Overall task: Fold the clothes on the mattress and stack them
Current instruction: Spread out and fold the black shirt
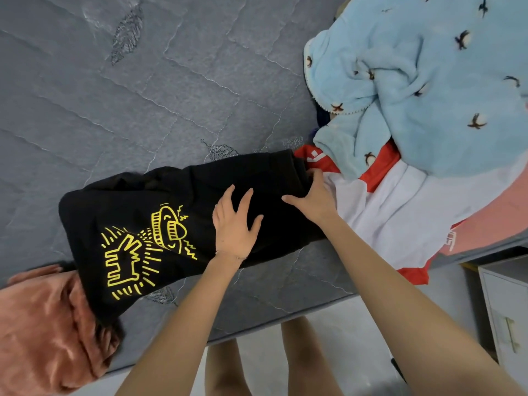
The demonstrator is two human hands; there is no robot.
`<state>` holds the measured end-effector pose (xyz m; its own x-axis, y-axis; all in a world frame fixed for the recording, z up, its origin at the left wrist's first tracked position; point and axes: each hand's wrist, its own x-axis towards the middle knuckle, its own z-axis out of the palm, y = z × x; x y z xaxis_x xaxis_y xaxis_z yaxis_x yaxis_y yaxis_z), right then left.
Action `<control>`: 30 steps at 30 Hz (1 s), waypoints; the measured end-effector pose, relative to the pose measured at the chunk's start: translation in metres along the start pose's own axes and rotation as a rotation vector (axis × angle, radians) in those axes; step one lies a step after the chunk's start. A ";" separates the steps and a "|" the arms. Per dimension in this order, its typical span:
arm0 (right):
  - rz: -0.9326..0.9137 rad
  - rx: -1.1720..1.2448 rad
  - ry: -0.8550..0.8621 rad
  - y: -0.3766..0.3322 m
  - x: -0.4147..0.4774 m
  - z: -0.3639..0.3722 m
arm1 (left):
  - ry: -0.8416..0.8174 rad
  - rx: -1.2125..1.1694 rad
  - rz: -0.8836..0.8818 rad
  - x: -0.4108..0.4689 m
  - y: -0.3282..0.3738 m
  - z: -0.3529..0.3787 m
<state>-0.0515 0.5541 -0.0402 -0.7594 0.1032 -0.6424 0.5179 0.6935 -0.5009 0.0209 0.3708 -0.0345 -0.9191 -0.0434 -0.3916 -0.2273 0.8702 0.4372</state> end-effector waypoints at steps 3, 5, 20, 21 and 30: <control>-0.040 0.077 0.045 -0.003 -0.005 -0.006 | -0.045 -0.158 -0.038 0.000 0.014 -0.002; -0.083 0.130 0.103 -0.012 -0.013 -0.011 | -0.141 -0.389 -0.130 0.002 0.030 -0.008; -0.234 0.597 0.066 -0.110 -0.077 -0.031 | -0.360 -1.293 -0.244 0.023 0.062 -0.101; -0.246 0.596 -0.020 -0.111 -0.080 -0.020 | -0.290 -1.238 -0.275 0.022 0.049 -0.103; -0.319 0.388 -0.536 -0.101 -0.103 0.059 | -0.050 -1.032 -0.447 -0.010 -0.047 -0.093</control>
<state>-0.0021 0.4312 0.0421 -0.6512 -0.4935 -0.5765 0.4810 0.3190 -0.8166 0.0106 0.2842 0.0240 -0.6798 -0.2093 -0.7029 -0.7119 -0.0419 0.7010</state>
